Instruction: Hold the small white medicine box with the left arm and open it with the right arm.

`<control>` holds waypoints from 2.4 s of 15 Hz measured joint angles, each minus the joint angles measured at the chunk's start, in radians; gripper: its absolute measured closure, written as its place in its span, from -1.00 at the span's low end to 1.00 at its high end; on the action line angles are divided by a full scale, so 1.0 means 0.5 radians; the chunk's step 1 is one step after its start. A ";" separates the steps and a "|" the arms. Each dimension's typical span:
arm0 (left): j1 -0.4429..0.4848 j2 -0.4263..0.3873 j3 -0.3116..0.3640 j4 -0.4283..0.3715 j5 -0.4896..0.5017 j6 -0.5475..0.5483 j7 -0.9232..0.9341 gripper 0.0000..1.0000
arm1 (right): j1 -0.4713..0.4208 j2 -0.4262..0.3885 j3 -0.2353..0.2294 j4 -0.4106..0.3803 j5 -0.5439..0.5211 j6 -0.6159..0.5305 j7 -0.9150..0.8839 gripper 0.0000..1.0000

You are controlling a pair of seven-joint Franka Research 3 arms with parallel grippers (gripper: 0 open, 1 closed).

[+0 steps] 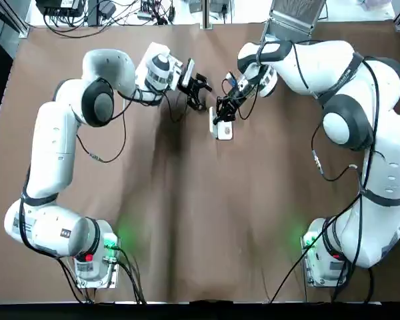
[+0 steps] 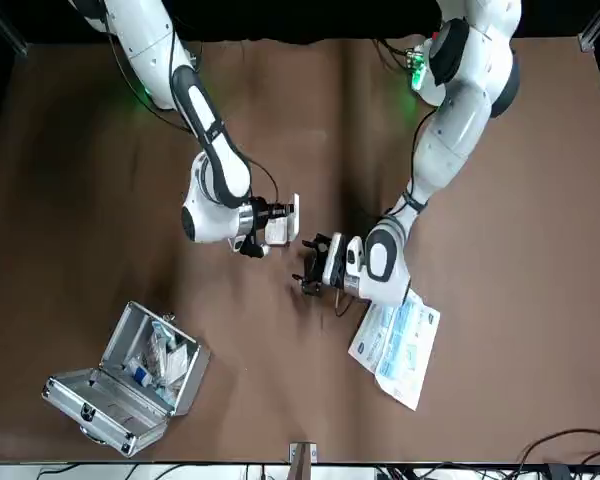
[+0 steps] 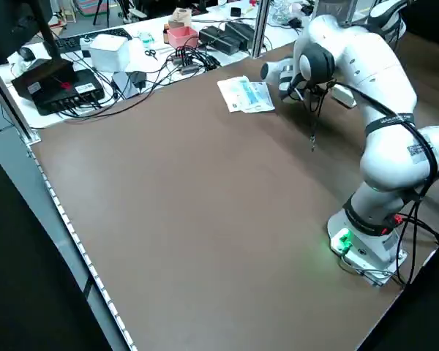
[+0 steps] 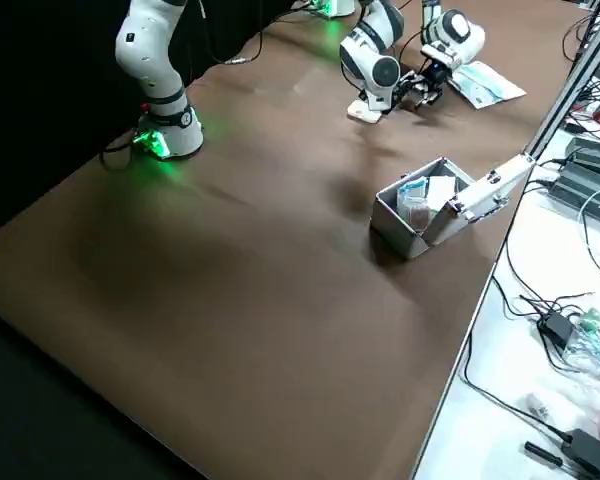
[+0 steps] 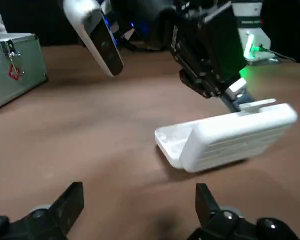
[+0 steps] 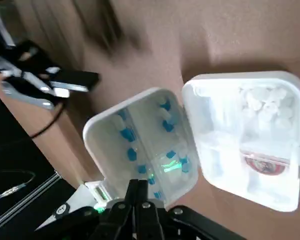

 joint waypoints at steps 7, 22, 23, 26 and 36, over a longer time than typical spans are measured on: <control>0.208 -0.180 0.004 0.005 0.542 -0.167 -0.231 -0.98 | 0.119 0.100 0.001 0.048 0.042 0.179 0.001 0.98; 0.461 -0.462 0.056 0.020 1.150 -0.207 -0.307 -0.99 | 0.227 0.160 0.000 0.064 0.043 0.368 0.001 0.98; 0.470 -0.496 0.071 0.021 1.159 -0.207 -0.307 -0.99 | 0.227 0.160 -0.001 0.065 0.043 0.368 0.007 0.98; 0.474 -0.589 0.161 0.021 1.165 -0.210 -0.307 -0.99 | 0.226 0.160 -0.016 0.090 0.041 0.370 0.065 0.98; 0.476 -0.731 0.250 0.022 1.165 -0.208 -0.861 -0.99 | 0.224 0.034 -0.231 0.305 -0.425 -0.089 0.517 0.98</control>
